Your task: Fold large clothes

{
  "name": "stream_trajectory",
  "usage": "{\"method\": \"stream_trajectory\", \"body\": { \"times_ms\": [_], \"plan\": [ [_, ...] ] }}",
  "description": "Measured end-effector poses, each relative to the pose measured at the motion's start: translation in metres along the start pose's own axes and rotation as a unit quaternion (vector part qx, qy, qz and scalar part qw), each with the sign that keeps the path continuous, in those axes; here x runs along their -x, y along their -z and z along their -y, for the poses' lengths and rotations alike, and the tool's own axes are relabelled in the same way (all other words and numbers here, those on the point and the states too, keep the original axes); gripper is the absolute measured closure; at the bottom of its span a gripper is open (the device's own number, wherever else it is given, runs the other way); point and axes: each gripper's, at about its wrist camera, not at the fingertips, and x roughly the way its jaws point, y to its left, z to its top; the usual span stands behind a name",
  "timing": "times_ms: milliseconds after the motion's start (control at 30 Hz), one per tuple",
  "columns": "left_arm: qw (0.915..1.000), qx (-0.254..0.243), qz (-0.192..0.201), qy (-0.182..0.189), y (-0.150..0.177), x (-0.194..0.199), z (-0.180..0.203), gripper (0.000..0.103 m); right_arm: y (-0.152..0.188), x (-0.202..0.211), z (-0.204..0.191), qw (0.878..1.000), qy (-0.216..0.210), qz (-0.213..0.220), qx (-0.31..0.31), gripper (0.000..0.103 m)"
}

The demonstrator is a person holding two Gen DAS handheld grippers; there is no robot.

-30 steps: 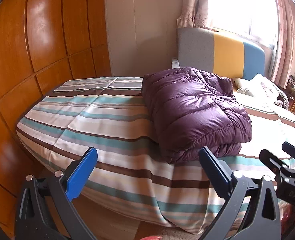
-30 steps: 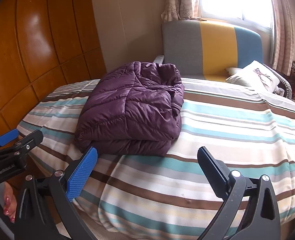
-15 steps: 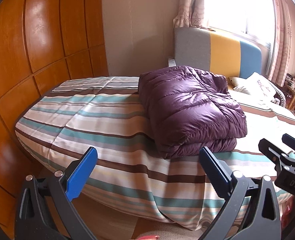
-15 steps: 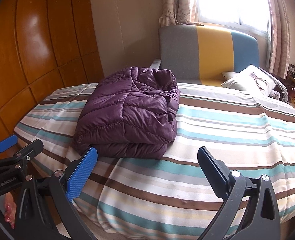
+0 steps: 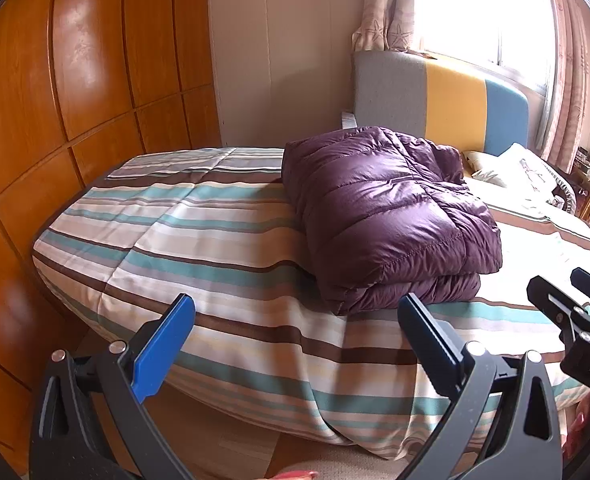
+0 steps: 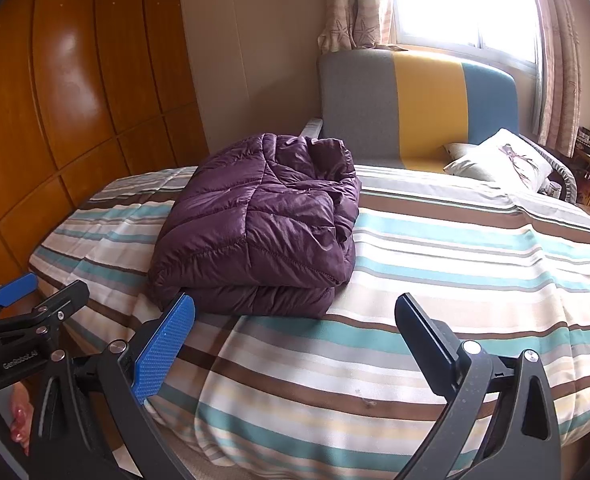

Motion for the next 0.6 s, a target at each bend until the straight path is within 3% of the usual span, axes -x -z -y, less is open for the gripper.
{"method": "stream_trajectory", "body": {
  "times_ms": [600],
  "plan": [
    [1.0,-0.001,-0.006,-0.002,0.0018,-0.0032,-0.0002,0.002,0.0021,-0.0035,0.0004,1.0,-0.003,-0.007,-0.002,0.003]
  ]
}}
